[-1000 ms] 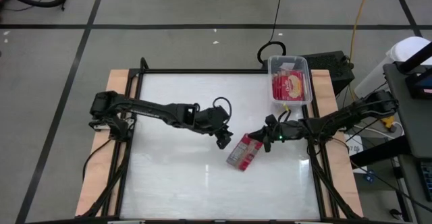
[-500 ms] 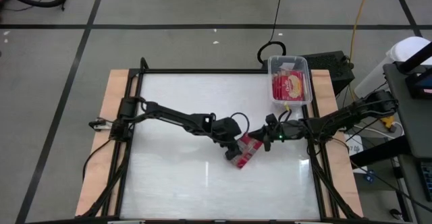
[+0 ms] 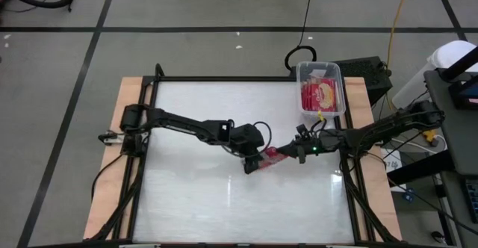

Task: Sort popcorn bags into baskets
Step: Put the red popcorn bag into the transparent container

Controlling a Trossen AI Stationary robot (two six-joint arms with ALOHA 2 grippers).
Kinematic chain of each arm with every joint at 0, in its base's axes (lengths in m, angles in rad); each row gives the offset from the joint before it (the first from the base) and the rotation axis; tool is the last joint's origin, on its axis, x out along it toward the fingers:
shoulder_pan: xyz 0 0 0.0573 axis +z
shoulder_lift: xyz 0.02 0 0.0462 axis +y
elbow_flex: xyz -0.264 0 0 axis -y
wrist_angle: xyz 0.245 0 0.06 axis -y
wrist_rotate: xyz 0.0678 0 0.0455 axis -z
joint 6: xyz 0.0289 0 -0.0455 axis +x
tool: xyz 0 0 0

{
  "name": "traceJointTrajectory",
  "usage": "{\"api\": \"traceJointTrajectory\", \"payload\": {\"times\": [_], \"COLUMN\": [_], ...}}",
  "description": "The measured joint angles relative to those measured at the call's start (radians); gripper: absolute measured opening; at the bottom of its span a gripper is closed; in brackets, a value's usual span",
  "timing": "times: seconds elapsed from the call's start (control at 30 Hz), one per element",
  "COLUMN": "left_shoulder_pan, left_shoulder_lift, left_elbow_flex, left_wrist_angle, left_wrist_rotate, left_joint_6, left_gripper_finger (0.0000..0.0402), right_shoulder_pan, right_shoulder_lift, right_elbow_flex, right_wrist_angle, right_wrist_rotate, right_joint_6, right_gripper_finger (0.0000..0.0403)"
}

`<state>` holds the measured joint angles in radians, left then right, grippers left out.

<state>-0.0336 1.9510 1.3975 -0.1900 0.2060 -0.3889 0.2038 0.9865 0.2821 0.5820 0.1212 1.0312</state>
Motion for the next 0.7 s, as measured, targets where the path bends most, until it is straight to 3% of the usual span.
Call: {"api": "traceJointTrajectory", "payload": {"times": [0.33,0.5,0.63,0.7], "left_shoulder_pan": [-0.061,-0.163,-0.259,-0.302], "left_shoulder_lift": [-0.219,-0.294,-0.319,-0.319], "left_elbow_flex": [0.0,0.0,0.0,0.0], "left_wrist_angle": [-0.117,-0.112,-0.087,-0.073], "left_wrist_rotate": [-0.254,-0.525,-0.688,-0.769], "left_joint_6": [0.36,0.599,0.833,0.879], "left_gripper_finger": [0.0019,0.0028,0.0028,0.0029], "right_shoulder_pan": [0.001,0.002,0.007,0.015], "right_shoulder_lift": [-0.163,-0.191,-0.196,-0.2], "right_elbow_flex": [0.0,-0.001,-0.001,-0.001], "right_wrist_angle": [-0.01,-0.006,0.038,0.063], "right_wrist_rotate": [-0.17,-0.177,-0.164,-0.144], "right_joint_6": [0.284,0.42,0.477,0.495], "right_gripper_finger": [0.0055,0.0088,0.011,0.012]}}
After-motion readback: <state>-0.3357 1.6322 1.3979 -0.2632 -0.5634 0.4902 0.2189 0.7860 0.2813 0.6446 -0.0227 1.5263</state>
